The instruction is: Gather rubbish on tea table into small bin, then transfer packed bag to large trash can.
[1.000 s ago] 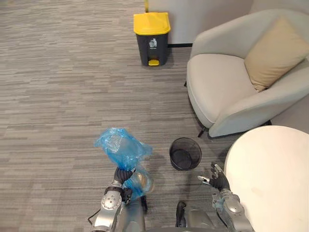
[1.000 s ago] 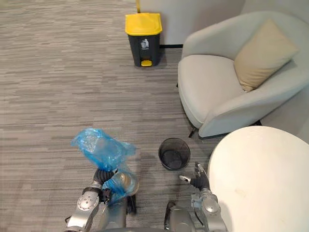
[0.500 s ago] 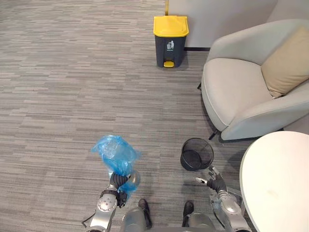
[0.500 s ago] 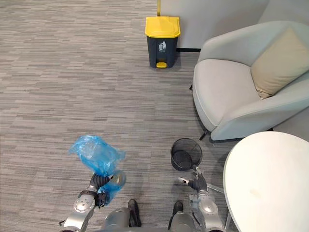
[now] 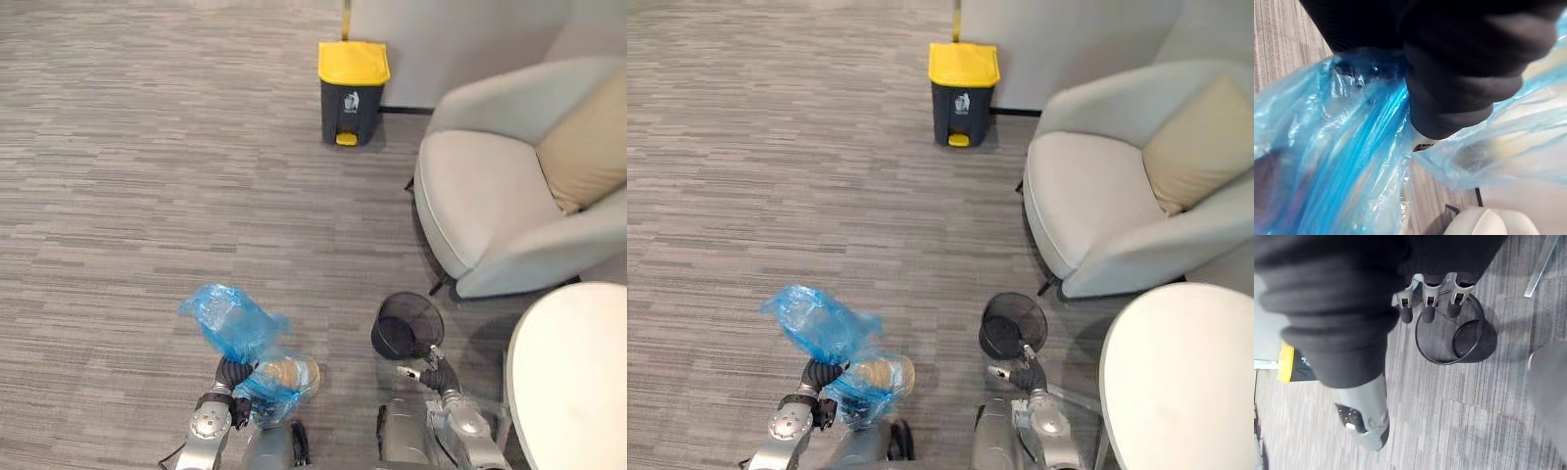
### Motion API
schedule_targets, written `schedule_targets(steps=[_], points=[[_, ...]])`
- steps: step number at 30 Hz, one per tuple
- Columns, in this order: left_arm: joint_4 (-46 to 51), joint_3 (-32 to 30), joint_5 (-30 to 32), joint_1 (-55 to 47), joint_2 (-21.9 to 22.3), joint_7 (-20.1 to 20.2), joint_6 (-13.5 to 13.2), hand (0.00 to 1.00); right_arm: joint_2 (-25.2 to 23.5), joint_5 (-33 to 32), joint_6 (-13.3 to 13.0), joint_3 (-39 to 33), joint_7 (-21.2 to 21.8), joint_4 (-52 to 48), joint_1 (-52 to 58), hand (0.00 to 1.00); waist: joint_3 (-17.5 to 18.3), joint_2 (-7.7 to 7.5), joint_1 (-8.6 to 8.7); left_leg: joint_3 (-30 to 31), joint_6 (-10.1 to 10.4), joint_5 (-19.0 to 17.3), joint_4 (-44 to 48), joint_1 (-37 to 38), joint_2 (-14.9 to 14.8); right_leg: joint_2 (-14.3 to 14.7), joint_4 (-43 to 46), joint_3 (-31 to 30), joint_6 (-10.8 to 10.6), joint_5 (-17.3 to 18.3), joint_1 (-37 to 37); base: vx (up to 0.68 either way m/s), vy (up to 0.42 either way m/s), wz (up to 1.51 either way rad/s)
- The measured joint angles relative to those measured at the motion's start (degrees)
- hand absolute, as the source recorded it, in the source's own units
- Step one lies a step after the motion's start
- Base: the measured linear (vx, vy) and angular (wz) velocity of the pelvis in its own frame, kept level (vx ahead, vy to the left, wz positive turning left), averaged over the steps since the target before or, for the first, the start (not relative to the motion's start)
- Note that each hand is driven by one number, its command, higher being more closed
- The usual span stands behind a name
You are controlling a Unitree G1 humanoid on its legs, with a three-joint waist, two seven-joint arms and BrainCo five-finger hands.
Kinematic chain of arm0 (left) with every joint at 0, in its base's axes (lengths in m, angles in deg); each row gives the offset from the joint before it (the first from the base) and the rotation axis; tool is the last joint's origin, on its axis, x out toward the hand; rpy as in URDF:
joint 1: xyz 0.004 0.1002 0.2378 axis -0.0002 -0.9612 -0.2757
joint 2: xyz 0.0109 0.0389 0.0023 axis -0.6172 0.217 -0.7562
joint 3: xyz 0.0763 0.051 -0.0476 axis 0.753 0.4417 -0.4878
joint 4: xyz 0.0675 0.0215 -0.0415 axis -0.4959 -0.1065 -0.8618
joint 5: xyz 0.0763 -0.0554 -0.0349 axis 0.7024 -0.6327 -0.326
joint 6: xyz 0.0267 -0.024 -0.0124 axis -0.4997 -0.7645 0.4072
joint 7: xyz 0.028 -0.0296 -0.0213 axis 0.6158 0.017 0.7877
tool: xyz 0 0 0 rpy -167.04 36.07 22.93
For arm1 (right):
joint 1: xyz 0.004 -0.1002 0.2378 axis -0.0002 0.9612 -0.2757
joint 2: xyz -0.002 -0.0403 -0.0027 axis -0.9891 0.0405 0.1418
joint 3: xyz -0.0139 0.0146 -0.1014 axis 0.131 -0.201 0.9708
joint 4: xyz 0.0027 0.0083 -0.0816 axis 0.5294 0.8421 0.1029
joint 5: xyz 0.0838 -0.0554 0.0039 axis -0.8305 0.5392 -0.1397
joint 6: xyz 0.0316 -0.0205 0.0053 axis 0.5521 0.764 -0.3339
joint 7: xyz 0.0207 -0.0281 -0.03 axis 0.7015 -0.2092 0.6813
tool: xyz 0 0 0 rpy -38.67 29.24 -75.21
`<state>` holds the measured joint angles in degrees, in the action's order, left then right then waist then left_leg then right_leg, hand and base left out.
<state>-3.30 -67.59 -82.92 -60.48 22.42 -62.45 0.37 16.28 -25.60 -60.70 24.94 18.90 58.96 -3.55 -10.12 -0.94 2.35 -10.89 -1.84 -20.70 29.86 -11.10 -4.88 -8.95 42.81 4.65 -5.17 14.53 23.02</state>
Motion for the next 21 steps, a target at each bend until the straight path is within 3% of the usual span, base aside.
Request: schedule_targets(steps=[3, 4, 5, 8, 10, 11, 12, 15, 17, 18, 19, 20, 21], points=[[-0.33, 0.05, -0.01, 1.21, -0.38, 0.01, 0.24, 1.0, 0.94, -0.01, 0.01, -0.18, -0.12, 1.38, -0.02, 0.0, 0.13, -0.95, 0.62, 2.27, 2.98, -0.6, -0.98, 2.73, 0.42, 4.22, -9.38, 1.62, 1.54, -1.39, 3.36, 0.44, -0.165, 0.63], [-0.66, -0.02, -0.01, 1.58, -0.22, 0.01, 0.2, 1.0, 1.63, -0.02, 0.07, -0.29, -0.13, 2.04, 0.23, 0.0, 0.47, -1.4, 1.31, 4.49, 5.0, -1.66, -0.78, 3.94, 0.94, 4.73, -11.51, 1.7, 5.9, -6.7, 2.17, 0.47, -0.123, 0.59], [-0.98, -0.05, 0.01, 1.93, 0.27, 0.07, 0.17, 1.0, 2.56, -0.02, 0.16, -0.73, -0.17, 2.5, -0.14, 0.0, 0.46, 0.66, 1.18, 5.35, 5.95, -1.48, -2.11, 5.0, -0.24, 5.17, -10.91, 3.62, 6.42, -6.4, 1.78, 0.48, -0.115, 0.48], [-0.92, -0.95, 0.01, 2.38, 0.4, 0.06, 0.18, 1.0, 2.82, -0.02, 0.16, -1.22, -0.11, 1.56, -1.13, 0.0, 0.43, 2.49, 1.3, 5.75, 9.1, 0.78, -4.2, 7.36, -1.43, 5.92, -12.17, 5.36, 7.32, -4.23, -1.16, 0.38, -0.093, 0.21], [0.06, -1.56, 0.0, 2.38, 1.16, 0.11, 0.18, 1.0, 2.25, -0.04, 0.17, -1.13, -0.08, 0.38, -0.3, 0.0, 0.26, 2.91, 1.17, 5.54, 10.15, 4.46, 5.93, 6.98, -3.6, 7.9, -16.78, 6.53, 7.73, -3.58, -8.86, 0.41, -0.106, 0.1], [0.54, -1.61, 0.0, 2.06, 1.6, 0.21, 0.17, 1.0, 2.2, -0.06, 0.16, -1.02, -0.08, -1.17, 0.41, 0.0, 0.25, 2.79, 0.73, 4.77, 10.09, 8.39, 13.31, 5.17, -4.86, 8.36, -19.08, 6.27, 7.79, -3.58, -12.33, 0.35, -0.06, -0.27], [1.5, -1.72, -0.01, 1.49, 2.52, 0.19, 0.12, 1.0, 1.97, -0.13, -0.06, -1.04, -0.18, -3.44, 0.78, 0.0, 0.24, 2.61, -0.46, 1.41, 8.23, 9.18, 23.33, 1.08, -8.0, 8.68, -21.88, 4.7, 8.09, -3.41, -16.18, 0.33, -0.036, -0.41], [2.86, -1.72, 0.0, 1.15, 3.22, 0.22, 0.12, 1.0, 1.74, -0.45, -0.04, -1.23, -0.35, -4.29, -0.02, 0.0, 0.23, 2.53, -0.96, -1.92, 4.5, 5.87, 25.87, -4.9, -10.61, 8.21, -24.6, 2.79, 8.07, -3.41, -18.79, 0.28, 0.084, -0.4], [2.9, -1.72, 0.0, 1.39, 3.23, 0.25, 0.14, 1.0, 1.14, -0.62, 0.12, -1.25, -0.46, -4.24, 0.08, 0.0, 0.0, 2.16, -1.62, -1.79, 3.61, 4.58, 19.17, -8.57, -10.63, 7.22, -26.42, 1.19, 7.84, -3.29, -20.35, 0.25, 0.252, -0.34], [2.93, -1.72, -0.01, 1.38, 3.19, 0.25, 0.14, 1.0, 0.76, -0.63, 0.16, -1.25, -0.48, -4.22, 0.39, 0.0, -0.49, 1.41, -1.67, -1.62, 3.86, 4.74, 13.47, -9.79, -9.67, 5.81, -26.82, 0.56, 6.07, -2.45, -21.39, 0.2, 0.274, -0.19], [2.92, -1.58, -0.01, 1.31, 3.34, 0.27, 0.14, 1.0, 0.68, -0.69, 0.14, -1.29, -0.52, -4.21, 0.66, 0.0, -0.6, 1.35, -1.64, -0.7, 4.76, 5.78, 7.12, -10.24, -8.5, 4.85, -26.47, 0.12, 4.2, -1.37, -21.77, 0.24, 0.403, -0.29], [2.58, -1.33, -0.04, 1.16, 4.44, 0.25, 0.06, 1.0, 1.92, -0.73, 0.09, -1.81, -0.73, -3.66, 0.72, 0.0, -0.33, 4.25, -1.65, 2.67, 6.95, 15.83, -6.93, -8.71, -8.67, 5.86, -25.69, -1.02, 1.12, 0.5, -21.65, 0.16, 0.283, -0.31], [2.24, -1.32, -0.05, 1.38, 4.58, 0.22, 0.03, 1.0, 1.89, -0.72, 0.06, -1.9, -0.76, -2.91, 0.52, 0.0, -0.6, 4.27, -1.72, 2.66, 6.85, 17.11, -6.6, -8.43, -8.47, 5.88, -25.41, -1.47, 0.48, 1.02, -21.78, 0.18, 0.35, -0.33]])
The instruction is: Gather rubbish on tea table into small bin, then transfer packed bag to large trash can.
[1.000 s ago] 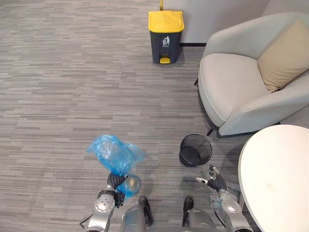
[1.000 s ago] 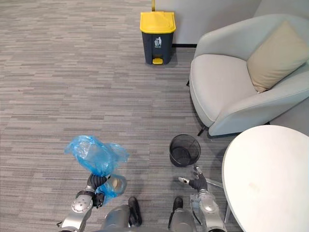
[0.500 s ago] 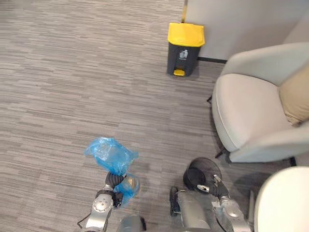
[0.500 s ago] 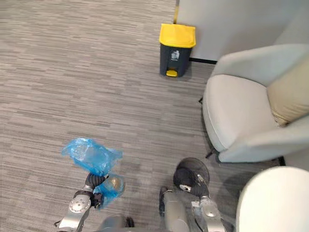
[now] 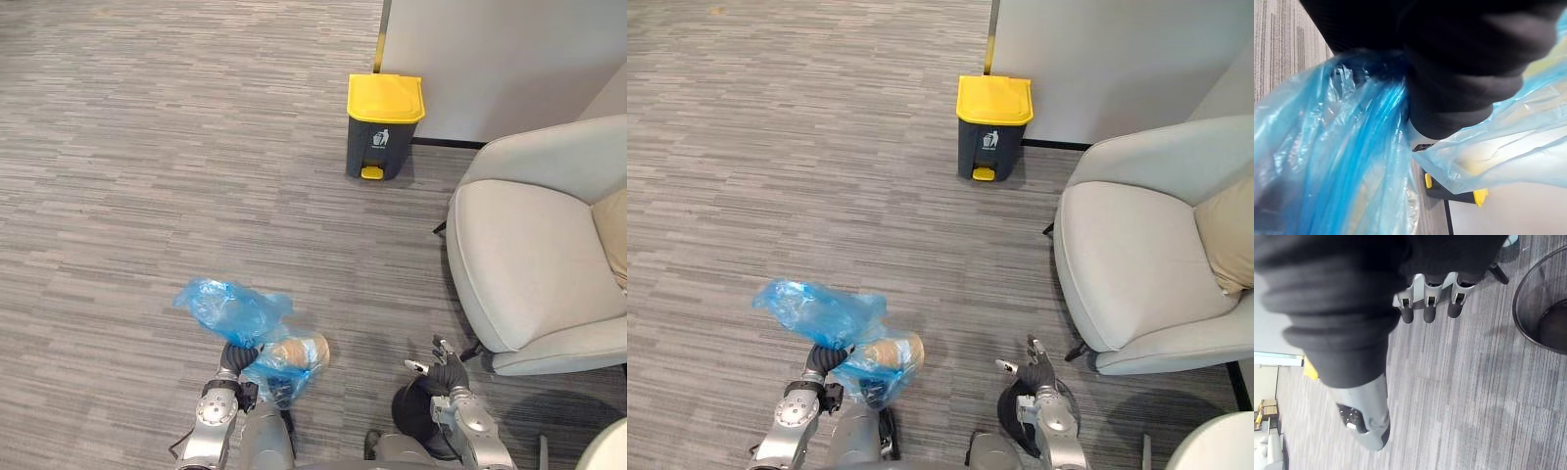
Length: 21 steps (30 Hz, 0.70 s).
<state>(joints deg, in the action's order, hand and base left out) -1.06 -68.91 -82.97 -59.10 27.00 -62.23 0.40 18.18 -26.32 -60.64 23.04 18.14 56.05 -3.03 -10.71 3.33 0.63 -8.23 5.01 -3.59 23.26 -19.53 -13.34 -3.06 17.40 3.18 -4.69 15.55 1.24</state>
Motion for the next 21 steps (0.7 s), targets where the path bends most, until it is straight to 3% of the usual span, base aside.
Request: schedule_targets(steps=[2, 6, 8, 9, 10, 11, 12, 14, 15, 16, 17, 18, 19, 21], points=[[-2.03, 0.22, -0.07, 1.5, -1.05, 0.03, 0.3, 1.0, -1.38, -0.01, 0.56, 0.01, -0.26, 2.14, -1.05, 0.0, 0.37, -2.91, 0.06, -2.76, -1.01, -3.07, -0.15, 1.03, 4.45, -4.34, -0.33, -2.18, -1.66, 1.03, -0.06, 0.19, 0.299, -0.1], [-2.4, 0.27, -0.06, 1.22, -1.25, 0.02, 0.9, 1.0, -1.41, 0.02, 0.54, -0.45, -0.22, 2.45, -1.56, 0.0, 0.41, -3.19, 0.11, -5.35, -2.89, -9.41, 4.66, 1.55, 6.99, -7.66, 2.48, -6.52, -3.59, 2.25, 0.26, 0.17, 0.215, -0.29], [-2.39, 0.36, -0.07, 0.38, -1.63, 0.01, 1.34, 1.0, -1.48, 0.13, 0.56, -0.79, -0.19, 2.94, -2.12, 0.0, 0.51, -3.55, 0.19, -7.41, -3.62, -10.66, 3.31, 4.05, 7.95, -8.51, 11.74, -9.1, -4.13, 1.72, 4.42, 0.23, 0.149, -0.46], [-2.36, 0.64, -0.09, -0.12, -2.36, -0.04, 1.4, 1.0, -1.72, 0.17, 0.57, -0.78, -0.14, 3.31, -2.22, 0.0, 0.59, -4.21, 0.4, -8.55, -3.93, -10.86, 1.16, 6.54, 9.04, -9.38, 20.2, -9.73, -6.31, -0.33, 8.45, 0.32, 0.118, -0.37], [-2.33, 1.14, -0.1, -0.5, -3.04, -0.07, 1.42, 1.0, -1.81, 0.25, 0.65, -0.72, -0.09, 4.23, -2.18, 0.0, 0.72, -4.51, 1.15, -9.11, -4.23, -11.06, -0.67, 8.8, 9.52, -9.87, 26.48, -9.51, -6.21, -3.06, 11.44, 0.28, 0.062, -0.27], [-2.31, 1.58, -0.11, -0.69, -3.46, -0.1, 1.42, 1.0, -1.83, 0.32, 0.85, -0.56, 0.04, 4.87, -2.18, 0.0, 0.78, -4.54, 1.53, -9.31, -4.25, -11.46, -1.8, 10.59, 9.48, -9.6, 30.44, -8.87, -5.34, -2.61, 13.24, 0.3, 0.011, -0.25], [-2.26, 1.59, -0.17, -0.46, -3.87, -0.18, 1.42, 1.0, -1.86, 0.66, 1.02, -0.45, 0.25, 5.02, -2.19, 0.0, 0.81, -4.56, 1.77, -9.4, -4.23, -11.81, -3.23, 12.72, 9.25, -8.98, 33.02, -6.82, -2.76, -0.84, 16.03, 0.32, -0.039, -0.23], [-2.0, 1.39, -0.53, -0.07, -4.69, -0.32, 1.41, 1.0, -1.81, 0.83, 1.04, -0.46, 0.36, 5.02, -2.76, 0.0, 0.78, -4.44, 1.91, -10.54, -3.19, -12.75, -5.41, 16.01, 7.83, -7.04, 32.63, -1.37, 0.79, 1.6, 22.29, 0.35, -0.085, -0.32], [-2.01, 1.39, -0.53, -0.04, -4.81, -0.34, 1.41, 1.0, -1.75, 0.86, 1.02, -0.44, 0.36, 5.02, -2.96, 0.0, 0.68, -4.2, 1.99, -10.94, -2.77, -13.1, -5.86, 17.04, 7.26, -6.29, 31.44, 0.44, 1.37, 1.89, 24.2, 0.41, -0.142, -0.28], [-2.11, 1.28, -0.57, 0.23, -5.09, -0.31, 1.4, 1.0, -1.38, 1.02, 1.01, -0.15, 0.37, 5.45, -3.21, 0.0, 0.51, -3.91, 2.41, -11.81, -1.96, -13.14, -6.46, 18.99, 6.01, -4.5, 24.93, 3.6, 2.04, 1.06, 26.42, 0.44, -0.151, -0.12], [-2.33, 1.3, -0.66, 0.47, -5.64, -0.3, 1.35, 1.0, -0.97, 1.1, 1.04, 0.48, 0.33, 6.38, -3.1, 0.0, 1.19, -5.08, 2.45, -11.85, -0.76, -13.61, -7.29, 21.14, 6.37, -2.71, 12.94, 5.39, 2.69, -4.55, 26.81, 0.51, -0.157, 0.04], [-2.57, 1.54, -0.65, 0.66, -5.83, -0.15, 1.34, 1.0, -0.48, 1.15, 1.06, 1.0, 0.36, 6.67, -2.58, 0.0, 1.3, -5.36, 2.79, -11.01, 0.91, -14.61, -7.12, 21.98, 7.08, -2.09, 9.62, 5.06, 5.92, -13.99, 26.12, 0.54, -0.121, 0.02], [-3.81, 1.56, -0.65, 1.51, -4.3, -0.06, 1.47, 1.0, 1.1, 1.21, 1.26, 1.08, 0.31, 7.97, -3.24, 0.0, 1.41, -2.44, 3.12, -8.89, 1.52, -14.92, -6.81, 22.33, 4.38, 0.17, 9.58, 6.12, 7.38, -13.34, 24.72, 0.62, -0.15, -0.06], [-3.71, 1.41, -0.61, 2.39, -4.29, -0.05, 1.16, 1.0, 1.67, 1.19, 1.21, 0.5, 0.31, 7.14, -3.88, 0.0, 1.59, -2.15, 3.49, -7.21, 2.13, -12.36, -6.01, 22.51, 4.19, 0.37, 11.13, 6.34, 8.09, -9.67, 24.49, 0.47, -0.135, -0.06]])
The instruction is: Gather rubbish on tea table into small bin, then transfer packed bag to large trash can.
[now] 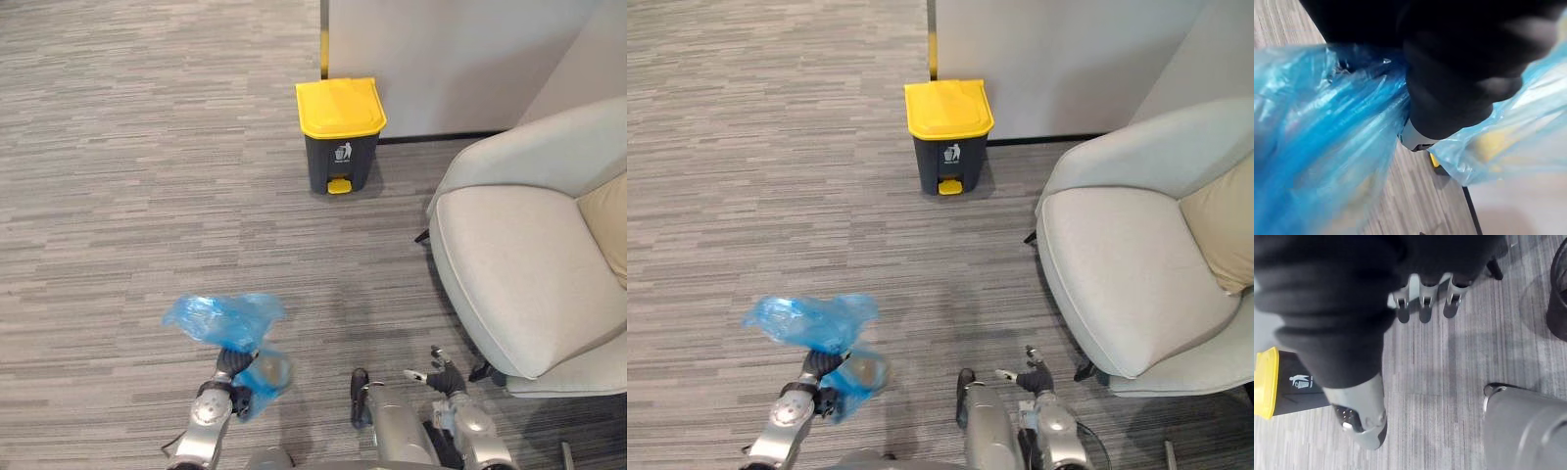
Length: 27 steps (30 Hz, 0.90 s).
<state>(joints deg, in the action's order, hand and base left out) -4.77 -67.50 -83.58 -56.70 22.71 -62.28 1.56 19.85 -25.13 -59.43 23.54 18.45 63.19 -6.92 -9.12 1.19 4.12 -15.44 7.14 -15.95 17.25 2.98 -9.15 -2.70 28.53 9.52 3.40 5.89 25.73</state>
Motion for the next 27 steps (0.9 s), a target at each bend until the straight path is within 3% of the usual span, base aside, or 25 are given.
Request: schedule_targets(steps=[3, 4, 5, 7, 11, 12, 13, 14, 15, 16, 17, 19, 20, 21, 22, 24, 25, 27], points=[[0.24, -0.03, 0.0, 1.53, 2.12, 0.09, 0.01, 1.0, -0.5, -0.01, 0.33, -1.01, 0.09, -1.03, 2.05, 0.0, -0.57, 0.92, 0.14, 4.21, 0.91, 5.18, 17.97, -3.2, -4.04, 1.53, -1.85, 2.19, 1.01, 3.32, -8.19, 0.43, -0.141, 0.2], [1.02, 0.0, 0.01, 0.86, 2.92, 0.13, -0.01, 1.0, -1.23, -0.05, 0.29, -0.92, 0.07, -3.41, 3.3, 0.0, -0.68, 0.69, -0.38, 4.8, 0.76, 7.82, 29.13, -6.93, -6.27, 2.14, -4.75, 2.2, 1.43, 3.8, -13.12, 0.41, -0.091, -0.06], [2.51, 0.0, 0.01, 0.09, 3.39, 0.16, -0.05, 1.0, -1.82, -0.22, 0.21, -1.0, 0.02, -5.41, 4.02, 0.0, -0.69, 0.62, -0.83, 4.09, -1.59, 6.36, 38.06, -10.77, -8.19, 2.56, -7.14, 1.67, 1.43, 4.59, -16.79, 0.38, -0.059, -0.16], [3.85, -0.01, -0.01, -0.34, 3.46, 0.18, -0.08, 1.0, -2.27, -0.7, 0.11, -1.07, -0.02, -6.29, 4.1, 0.0, -0.61, 0.46, -2.01, 2.9, -3.74, 4.95, 41.89, -16.33, -8.96, 2.72, -9.63, 0.65, 1.04, 5.33, -20.16, 0.29, 0.028, -0.26], [3.92, -0.08, -0.02, -1.01, 3.17, 0.17, -0.04, 1.0, -2.43, -1.21, 0.21, -1.05, -0.06, -6.18, 3.92, 0.0, -0.86, 0.05, -3.51, 1.21, -5.83, 2.83, 27.97, -22.66, -6.45, 1.58, -13.71, -1.07, -0.69, 6.18, -24.62, 0.28, 0.158, -0.17], [3.65, -0.15, -0.04, -1.22, 3.13, 0.16, -0.03, 1.0, -2.41, -1.23, 0.19, -1.38, -0.09, -5.84, 3.53, 0.0, -0.95, -0.15, -3.59, 2.09, -4.75, 3.56, 17.77, -23.39, -3.24, -0.27, -14.06, -1.74, -2.7, 6.92, -26.04, 0.26, 0.2, -0.11], [3.4, -0.19, -0.04, -1.25, 3.17, 0.15, -0.02, 1.0, -2.35, -1.24, 0.12, -1.68, -0.15, -5.21, 3.11, 0.0, -1.05, -0.43, -3.57, 3.07, -3.37, 4.8, 12.19, -23.16, -1.79, -0.92, -14.22, -2.05, -3.42, 7.32, -26.55, 0.34, 0.271, -0.18], [3.36, -0.15, -0.08, -1.48, 3.35, 0.14, -0.03, 1.0, -1.89, -1.26, 0.1, -2.28, -0.33, -4.33, 2.71, 0.0, -0.67, 0.62, -3.57, 4.88, -1.88, 8.17, 3.29, -22.17, -0.38, -0.89, -14.36, -2.79, -5.01, 8.21, -26.71, 0.26, 0.262, -0.43], [2.81, -0.41, -0.11, -1.73, 3.36, 0.06, -0.03, 1.0, -1.23, -1.4, 0.13, -2.26, -0.63, -2.74, 2.05, 0.0, -0.73, 1.28, -3.98, 5.64, -4.43, 15.18, 0.9, -21.48, -0.44, -0.51, -13.75, -4.74, -7.0, 9.73, -27.31, 0.43, 0.381, -0.43], [1.72, -1.05, -0.11, -1.46, 3.01, 0.07, 0.17, 1.0, -1.77, -1.5, 0.39, -2.04, -0.73, -2.19, 1.58, 0.0, -0.31, -0.51, -4.07, 4.35, -4.46, 13.49, 1.83, -21.34, 1.27, -2.53, -13.83, -5.89, -7.85, 10.31, -27.5, 0.44, 0.377, -0.37], [1.09, -2.15, -0.11, -1.42, 2.5, 0.05, 0.31, 1.0, -1.84, -1.48, 0.19, -2.33, -0.89, -2.41, 1.75, 0.0, 0.27, -1.82, -3.89, 3.21, -5.81, 9.65, 4.88, -22.21, 3.36, -5.11, -12.59, -7.24, -9.48, 11.38, -27.28, 0.39, 0.286, -0.09], [1.08, -2.1, -0.11, -1.99, 2.78, 0.05, 0.4, 1.0, -1.65, -1.45, 0.2, -2.48, -0.91, -2.15, 1.52, 0.0, 0.27, -2.04, -3.8, 1.17, -7.35, 5.95, 6.91, -21.33, 4.56, -7.19, -6.77, -9.91, -10.68, 12.07, -25.17, 0.39, 0.305, -0.32], [1.11, -2.02, -0.11, -2.78, 2.56, 0.06, 0.56, 1.0, -1.86, -1.22, 0.21, -2.21, -0.84, -2.14, 0.72, 0.0, 0.26, -2.04, -3.65, -0.68, -7.81, 3.99, 6.58, -18.39, 5.87, -9.0, 3.56, -11.72, -12.58, 11.13, -21.44, 0.37, 0.271, -0.44], [1.17, -1.93, -0.11, -3.02, 2.52, 0.06, 0.56, 1.0, -1.89, -1.05, 0.22, -2.12, -0.82, -2.09, 0.71, 0.0, 0.25, -2.02, -3.56, -1.05, -7.97, 3.58, 6.46, -17.63, 6.1, -9.43, 5.9, -11.77, -13.36, 10.62, -20.64, 0.38, 0.211, -0.48], [1.25, -1.63, -0.12, -3.54, 2.25, 0.03, 0.55, 1.0, -2.04, -0.84, 0.21, -1.76, -0.68, -1.49, 0.49, 0.0, 0.22, -1.94, -3.46, -2.44, -9.11, 2.37, 6.29, -14.63, 6.4, -10.22, 14.01, -11.83, -15.03, 9.51, -17.82, 0.29, 0.092, -0.34], [1.43, -1.24, -0.16, -3.51, 1.68, -0.04, 0.55, 1.0, -2.18, -0.39, 0.25, -1.2, -0.36, -0.56, 0.21, 0.0, 0.23, -1.95, -3.12, -3.16, -9.52, 0.76, 5.41, -11.04, 6.45, -9.94, 22.33, -9.97, -13.3, 10.45, -13.83, 0.36, 0.068, -0.23], [1.59, -1.24, -0.3, -3.26, 1.37, -0.06, 0.53, 1.0, -2.33, -0.17, 0.25, -1.03, -0.15, -0.57, -0.03, 0.0, 0.19, -1.88, -2.6, -3.18, -9.56, 0.34, 4.2, -9.14, 6.35, -8.9, 25.18, -7.92, -10.87, 11.81, -10.39, 0.36, -0.016, -0.02], [1.64, -1.24, -0.6, -2.96, 0.89, -0.07, 0.53, 1.0, -2.33, 0.04, 0.26, -0.99, 0.13, -0.56, -0.37, 0.0, 0.08, -1.71, -1.84, -3.18, -9.08, 0.09, 2.13, -6.49, 6.03, -7.06, 24.92, -5.82, -8.53, 13.18, -5.66, 0.36, -0.057, 0.0]])
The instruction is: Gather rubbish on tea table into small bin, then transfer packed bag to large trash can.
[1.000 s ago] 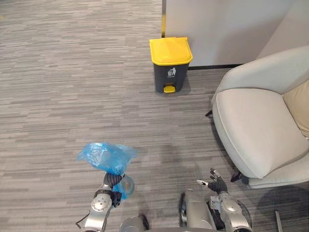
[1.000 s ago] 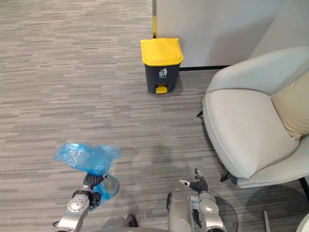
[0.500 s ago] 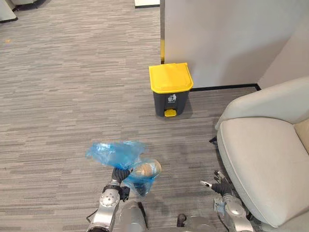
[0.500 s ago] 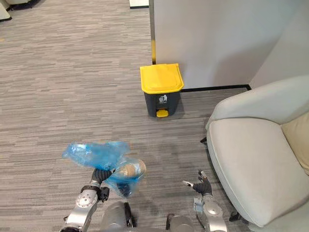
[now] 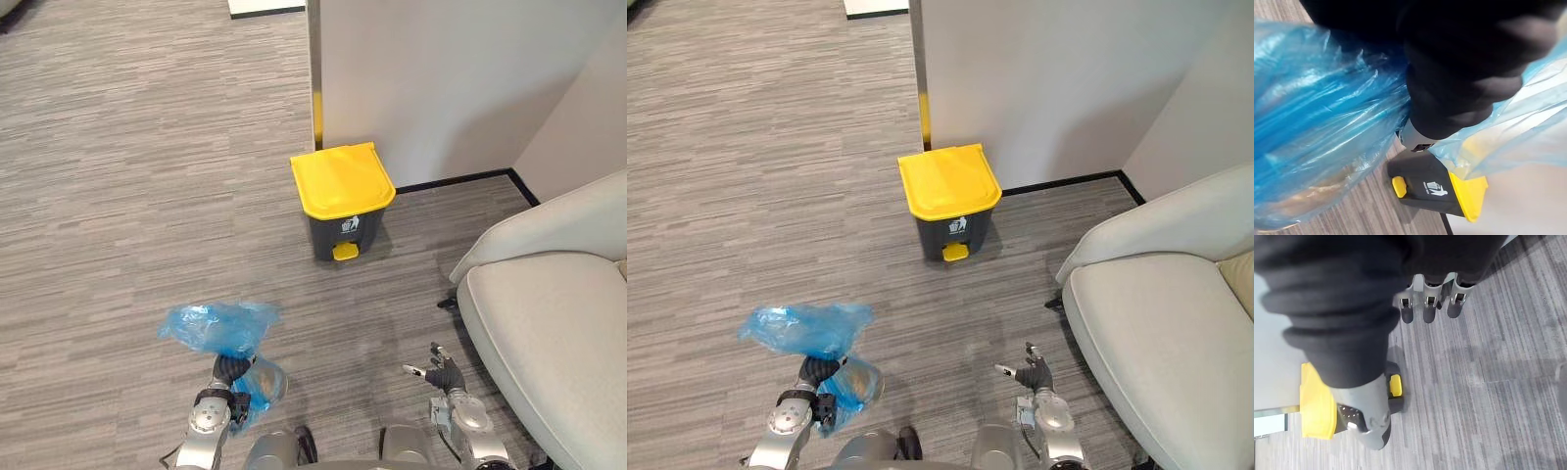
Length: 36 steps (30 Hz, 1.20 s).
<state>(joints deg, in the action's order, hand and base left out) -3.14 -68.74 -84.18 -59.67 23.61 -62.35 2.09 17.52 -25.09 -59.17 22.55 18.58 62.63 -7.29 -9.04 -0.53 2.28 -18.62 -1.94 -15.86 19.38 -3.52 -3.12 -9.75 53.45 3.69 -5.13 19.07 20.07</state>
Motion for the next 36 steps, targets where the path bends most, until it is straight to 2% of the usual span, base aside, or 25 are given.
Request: schedule_targets(steps=[3, 4, 5, 6, 7, 10, 11, 12, 13, 14, 15, 17, 18, 20, 21, 22, 23, 24, 25, 28, 29, 30, 32, 34, 36], points=[[0.06, 0.09, -0.05, 0.58, 0.15, 0.04, -0.04, 1.0, 0.15, -0.01, 0.01, 0.04, 0.04, 0.04, 0.36, 0.0, -0.7, 0.73, 0.33, 0.33, 2.08, -1.28, -0.86, 4.33, -2.23, 3.2, -8.46, 2.88, 1.58, -0.4, 5.79, 0.46, -0.196, 0.01], [0.07, 0.06, -0.14, 0.67, -0.01, 0.04, -0.26, 1.0, 0.06, -0.02, 0.03, 0.18, 0.07, 0.07, 0.96, 0.0, -0.65, 0.19, 0.46, 1.03, 3.83, -2.23, -0.97, 6.08, -2.62, 4.24, -18.27, 2.97, 2.33, -4.94, 5.66, 0.33, -0.181, 0.19], [0.19, 0.06, -0.19, 0.7, -0.41, 0.06, -0.45, 1.0, -0.07, -0.03, -0.01, 0.2, 0.06, 0.05, 1.35, 0.0, -0.64, -0.86, 0.66, 1.69, 5.12, -2.96, -0.93, 6.85, -1.81, 3.87, -24.45, 2.86, 3.07, -12.14, 4.68, 0.4, -0.211, 0.24], [-1.14, 0.06, -0.45, 1.96, 0.49, 0.1, -0.27, 1.0, 1.23, -0.02, 0.07, 0.06, -0.02, 1.68, 1.01, 0.0, -1.14, 0.76, 0.89, 3.9, 6.53, -4.03, -1.56, 7.62, -3.33, 5.22, -23.65, 4.53, 6.17, -13.75, 3.61, 0.35, -0.194, 0.11], [-1.15, 0.03, -0.45, 2.51, 0.42, 0.1, -0.47, 1.0, 1.37, -0.04, 0.14, -0.25, -0.07, 2.0, 0.12, 0.0, -1.04, 1.19, 0.76, 5.65, 6.96, -2.99, -2.85, 7.46, -3.89, 6.38, -23.75, 4.56, 6.55, -12.38, 3.92, 0.32, -0.191, 0.03], [-1.54, 0.19, -0.44, 4.42, 1.47, 0.18, -0.43, 1.0, 1.89, -0.04, 0.31, -1.25, -0.12, 1.85, 1.15, 0.0, -1.18, 1.45, 1.19, 8.69, 8.87, -1.37, 0.14, 7.52, -5.28, 6.63, -22.31, 6.65, 7.64, -8.03, 1.96, 0.31, -0.202, 0.38], [-1.43, 0.21, -0.44, 4.26, 2.47, 0.31, -0.37, 1.0, 1.28, -0.06, 0.73, -1.16, -0.1, 0.36, 3.09, 0.0, -1.35, 1.66, 1.64, 10.72, 10.47, 0.02, 11.86, 4.25, -7.63, 6.84, -23.59, 8.91, 8.1, -6.69, -2.64, 0.22, -0.133, 0.47], [-1.28, 0.22, -0.44, 4.14, 2.66, 0.37, -0.37, 1.0, 1.06, -0.07, 0.75, -1.16, -0.1, -0.13, 3.58, 0.0, -1.36, 1.67, 1.57, 10.86, 10.45, 0.88, 14.74, 3.5, -8.17, 6.99, -23.99, 9.17, 8.23, -6.46, -3.69, 0.33, -0.18, 0.42], [0.04, 0.23, -0.44, 2.68, 3.23, 0.87, -0.35, 1.0, 0.62, -0.11, 0.76, -0.89, -0.1, -2.16, 5.29, 0.0, -1.42, 1.62, 1.04, 10.76, 10.62, 2.49, 25.18, 0.03, -10.47, 7.68, -25.65, 9.4, 8.88, -5.67, -7.26, 0.25, -0.094, 0.01], [1.5, 0.44, -0.44, 1.51, 3.67, 1.28, -0.36, 1.0, 0.1, -0.22, 0.73, -0.88, -0.15, -3.92, 6.19, 0.0, -1.44, 1.93, 0.18, 9.62, 9.93, 2.09, 33.27, -3.77, -12.56, 8.52, -27.58, 9.38, 9.92, -4.8, -10.02, 0.24, -0.066, -0.04], [1.96, 0.69, -0.44, 1.27, 3.72, 1.34, -0.33, 1.0, -0.11, -0.42, 0.71, -0.94, -0.2, -4.48, 6.45, 0.0, -1.5, 1.96, -0.04, 8.93, 9.2, 1.69, 35.74, -5.57, -13.42, 8.81, -28.62, 9.36, 10.01, -4.78, -11.19, 0.21, -0.008, -0.09], [2.33, 0.81, -0.44, 0.87, 3.72, 1.36, -0.3, 1.0, -0.6, -0.97, 0.74, -0.95, -0.24, -4.74, 6.45, 0.0, -1.46, 1.63, -1.18, 6.35, 6.36, -0.05, 34.49, -10.82, -13.75, 8.79, -31.68, 8.57, 9.96, -4.75, -14.13, 0.2, 0.044, -0.14], [2.33, 0.94, -0.45, 0.74, 3.65, 1.35, -0.29, 1.0, -0.62, -1.1, 0.74, -0.94, -0.24, -4.74, 6.39, 0.0, -1.48, 1.49, -1.65, 5.69, 5.88, -0.38, 32.02, -11.67, -13.54, 8.75, -32.19, 8.0, 9.91, -4.72, -14.61, 0.22, 0.103, -0.27], [1.88, 1.2, -0.45, 0.05, 3.48, 1.36, -0.25, 1.0, -0.92, -1.22, 0.79, -1.36, -0.34, -4.46, 5.66, 0.0, -1.48, 1.47, -1.73, 5.94, 5.41, -0.34, 17.35, -13.03, -9.85, 7.19, -33.18, 6.78, 7.97, -4.5, -16.63, 0.33, 0.227, -0.24], [1.64, 1.21, -0.45, 0.0, 3.55, 1.36, -0.23, 1.0, -1.0, -1.22, 0.77, -1.7, -0.39, -4.17, 5.39, 0.0, -1.66, 1.04, -1.76, 6.03, 6.2, 0.26, 12.75, -13.03, -8.73, 6.56, -33.16, 6.48, 6.77, -4.33, -16.93, 0.35, 0.282, -0.27], [0.87, 1.25, -0.47, 0.02, 3.6, 1.36, -0.28, 1.0, -0.85, -1.22, 0.71, -2.81, -0.48, -3.0, 4.76, 0.0, -1.35, 1.6, -1.8, 7.56, 6.21, 8.97, 1.95, -12.06, -6.33, 5.73, -32.93, 4.99, 4.7, -3.32, -17.46, 0.25, 0.216, -0.38], [0.23, 1.12, -0.5, -0.05, 3.44, 1.32, -0.27, 1.0, -0.69, -1.22, 0.76, -2.82, -0.64, -2.04, 4.4, 0.0, -1.42, 1.47, -2.16, 7.54, 4.62, 13.09, 0.19, -10.76, -5.44, 5.58, -32.97, 3.66, 3.68, -2.94, -17.75, 0.33, 0.243, -0.37], [-0.93, 1.13, -0.51, 0.29, 3.17, 1.3, -0.14, 1.0, -0.99, -1.23, 0.89, -2.58, -0.72, -1.09, 3.46, 0.0, -1.0, 0.3, -2.37, 6.6, 4.16, 13.14, -0.63, -9.85, -3.98, 4.62, -34.1, 2.42, 3.05, -2.98, -18.1, 0.34, 0.23, -0.13], [-1.19, 1.18, -0.49, 0.7, 2.36, 1.33, -0.1, 1.0, -0.88, -1.19, 0.81, -2.85, -0.75, -0.97, 3.48, 0.0, -0.82, -0.24, -1.85, 6.23, 2.61, 11.51, 0.72, -10.65, -2.72, 3.39, -36.69, 2.08, 1.85, -3.57, -19.18, 0.37, 0.249, 0.03], [-1.91, 1.17, -0.47, 1.44, 1.97, 1.32, 0.01, 1.0, -0.7, -1.02, 0.83, -2.78, -0.66, -0.25, 1.84, 0.0, -0.8, -0.3, -1.93, 4.57, 0.48, 8.56, 3.6, -10.31, -1.03, 1.43, -37.02, -1.03, 1.3, -3.34, -19.95, 0.24, 0.198, -0.12], [-1.91, 1.17, -0.47, 1.45, 1.9, 1.32, 0.0, 1.0, -0.66, -0.96, 0.82, -2.76, -0.61, -0.26, 1.34, 0.0, -0.79, -0.3, -2.03, 4.09, 0.5, 7.72, 3.63, -9.71, -0.6, 0.93, -36.23, -2.15, 0.64, -3.12, -19.84, 0.21, 0.199, -0.33], [-1.93, 1.16, -0.46, 1.44, 1.77, 1.32, 0.0, 1.0, -0.51, -0.85, 0.78, -2.69, -0.56, -0.04, 0.37, 0.0, -0.81, -0.08, -2.22, 3.51, 0.35, 5.47, 3.65, -8.3, 0.05, 0.27, -33.26, -4.02, -1.13, -2.22, -19.08, 0.17, 0.162, -0.44], [-2.02, 1.17, -0.46, 1.15, 1.68, 1.29, 0.01, 1.0, -0.4, -0.36, 0.77, -2.56, -0.12, 0.59, -0.44, 0.0, -0.74, -0.01, -2.5, 1.42, 0.03, 3.36, 3.53, -6.33, 0.53, -0.72, -25.3, -6.28, -2.37, -1.68, -15.98, 0.13, 0.127, -0.5], [-2.04, 1.26, -0.46, 0.68, 1.51, 1.26, 0.0, 1.0, -0.38, -0.01, 0.78, -2.27, 0.04, 0.91, -0.44, 0.0, -0.66, -0.16, -2.23, 0.94, -0.41, 2.1, 2.19, -3.75, 1.94, -2.17, -15.34, -6.64, -4.84, -3.44, -11.99, 0.17, 0.099, -0.22], [-2.21, 1.33, -0.47, 0.27, 1.01, 1.18, 0.0, 1.0, -0.4, 0.02, 0.88, -2.06, 0.11, 2.35, -0.36, 0.0, -0.57, -0.09, -1.03, 1.15, -0.76, 1.8, 0.81, -1.78, 2.24, -2.12, -8.89, -6.23, -3.59, -2.97, -8.54, 0.19, 0.036, 0.08]])
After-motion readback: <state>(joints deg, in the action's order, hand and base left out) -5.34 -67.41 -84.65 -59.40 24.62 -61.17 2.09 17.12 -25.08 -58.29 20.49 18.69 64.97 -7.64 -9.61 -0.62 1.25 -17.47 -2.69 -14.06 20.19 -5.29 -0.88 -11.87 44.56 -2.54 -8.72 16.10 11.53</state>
